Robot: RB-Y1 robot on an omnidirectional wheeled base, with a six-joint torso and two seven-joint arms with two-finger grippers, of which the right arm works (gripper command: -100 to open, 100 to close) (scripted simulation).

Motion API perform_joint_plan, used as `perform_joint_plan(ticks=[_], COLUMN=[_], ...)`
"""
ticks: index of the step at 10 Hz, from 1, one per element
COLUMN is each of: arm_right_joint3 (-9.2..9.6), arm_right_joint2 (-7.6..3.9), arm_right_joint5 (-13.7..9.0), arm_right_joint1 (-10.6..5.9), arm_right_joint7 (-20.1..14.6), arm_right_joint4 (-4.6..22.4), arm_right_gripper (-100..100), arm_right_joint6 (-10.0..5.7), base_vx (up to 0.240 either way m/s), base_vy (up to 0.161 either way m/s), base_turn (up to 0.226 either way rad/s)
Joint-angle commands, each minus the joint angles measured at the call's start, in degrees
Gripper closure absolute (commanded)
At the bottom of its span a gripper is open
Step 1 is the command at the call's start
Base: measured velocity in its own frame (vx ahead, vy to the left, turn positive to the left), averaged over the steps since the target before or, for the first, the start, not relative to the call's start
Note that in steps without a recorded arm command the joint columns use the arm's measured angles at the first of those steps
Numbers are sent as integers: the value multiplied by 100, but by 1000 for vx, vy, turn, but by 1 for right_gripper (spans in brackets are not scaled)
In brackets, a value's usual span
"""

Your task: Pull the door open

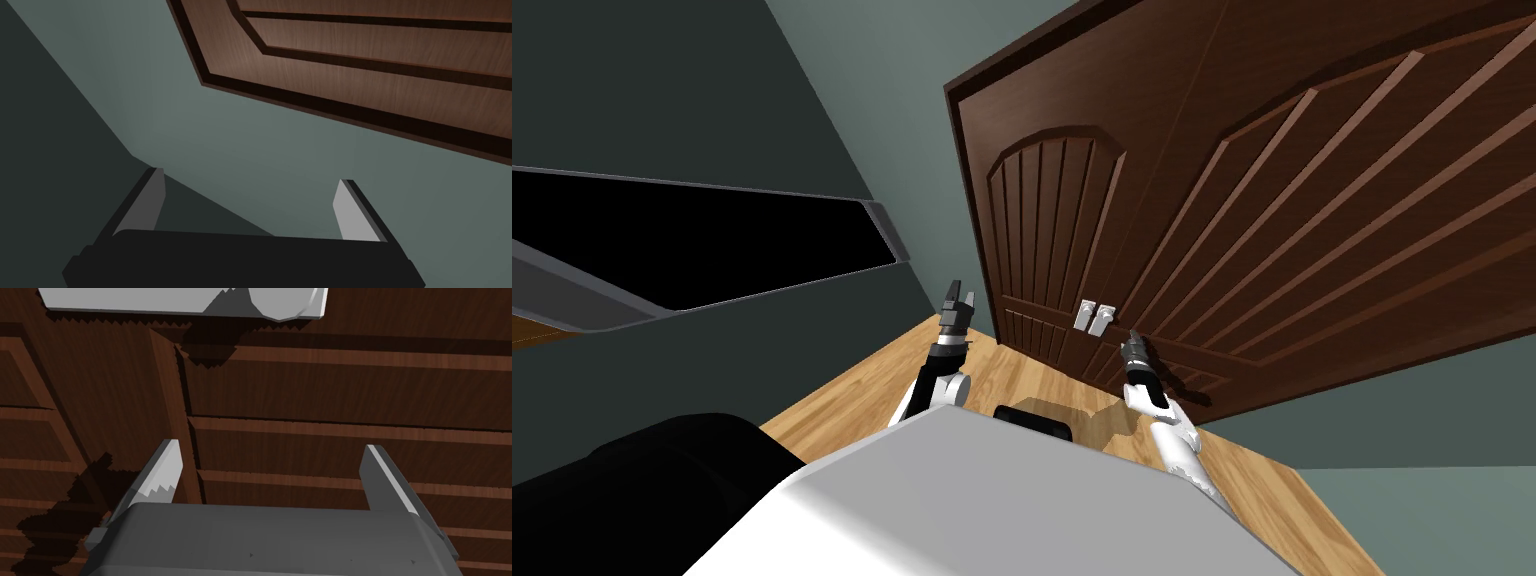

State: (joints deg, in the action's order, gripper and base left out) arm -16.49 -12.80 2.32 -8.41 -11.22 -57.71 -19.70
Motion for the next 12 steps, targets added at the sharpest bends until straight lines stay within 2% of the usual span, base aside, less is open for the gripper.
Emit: perform_joint_plan(ticks=[1, 2, 3, 6, 9, 12], arm_right_joint3=[129, 85, -77, -336, -293, -83], arm_right_joint2=[63, 31, -83, -241, -176, 11], arm_right_joint5=[17, 8, -18, -56, -46, -9], arm_right_joint1=[-9, 22, 141, 276, 189, -20], arm_right_joint7=[-37, -32, -25, 11, 27, 33], arm_right_joint4=[-76, -103, -68, 19, 14, -42], arm_right_gripper=[-100, -100, -100, -100, -100, -100], arm_right_joint6=[-25, 8, 36, 55, 44, 16], base_vx=[-171, -77, -28, 57, 203, 216], base_vy=[70, 32, -53, -104, -24, 84], base_turn=[115, 19, -225, -147, 55, 196])
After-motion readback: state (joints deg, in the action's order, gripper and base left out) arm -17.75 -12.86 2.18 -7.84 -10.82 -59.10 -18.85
